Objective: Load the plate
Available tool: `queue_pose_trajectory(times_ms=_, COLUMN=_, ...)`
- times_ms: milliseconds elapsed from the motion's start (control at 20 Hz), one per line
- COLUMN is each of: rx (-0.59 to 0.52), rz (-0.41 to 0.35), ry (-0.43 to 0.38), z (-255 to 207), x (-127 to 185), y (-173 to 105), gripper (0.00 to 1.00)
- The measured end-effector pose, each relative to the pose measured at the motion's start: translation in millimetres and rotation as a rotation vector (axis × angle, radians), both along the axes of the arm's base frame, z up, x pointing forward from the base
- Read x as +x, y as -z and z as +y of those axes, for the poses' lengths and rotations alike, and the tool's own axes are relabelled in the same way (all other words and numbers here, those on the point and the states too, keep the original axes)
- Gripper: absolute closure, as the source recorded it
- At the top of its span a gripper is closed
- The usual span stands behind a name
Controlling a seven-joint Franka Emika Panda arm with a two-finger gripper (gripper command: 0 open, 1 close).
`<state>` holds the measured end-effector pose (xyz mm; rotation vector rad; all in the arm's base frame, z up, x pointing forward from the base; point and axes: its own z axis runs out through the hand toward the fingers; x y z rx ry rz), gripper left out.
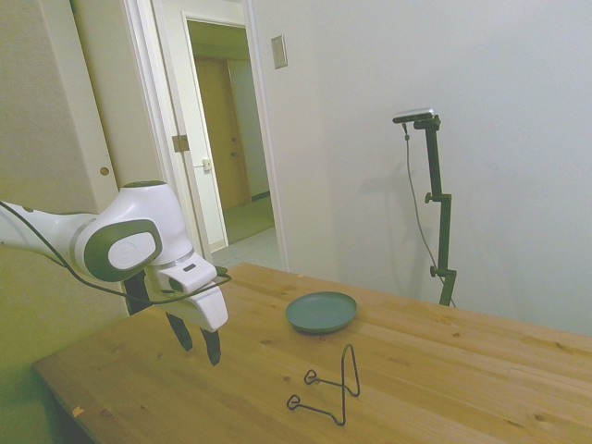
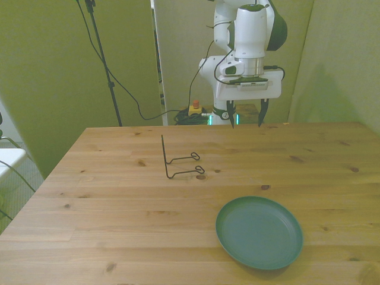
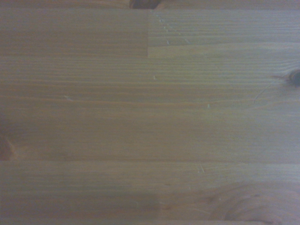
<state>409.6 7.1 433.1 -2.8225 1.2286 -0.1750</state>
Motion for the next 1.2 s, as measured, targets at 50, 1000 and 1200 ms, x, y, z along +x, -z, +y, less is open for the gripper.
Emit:
queue_pose_trajectory(times_ms=50, rx=0.0, rz=0.001, ry=0.0, z=0.0, x=0.3, y=0.2, gripper=0.0)
queue_pose_trajectory(times_ms=1000, rx=0.005, rz=-0.127, ry=0.239, z=-23.3, x=155.7, y=-49.0, gripper=0.0)
queue_pose_trajectory(times_ms=1200, rx=-0.012, rz=-0.129, ry=0.272, z=-44.9, x=201.0, y=-48.7, gripper=0.0)
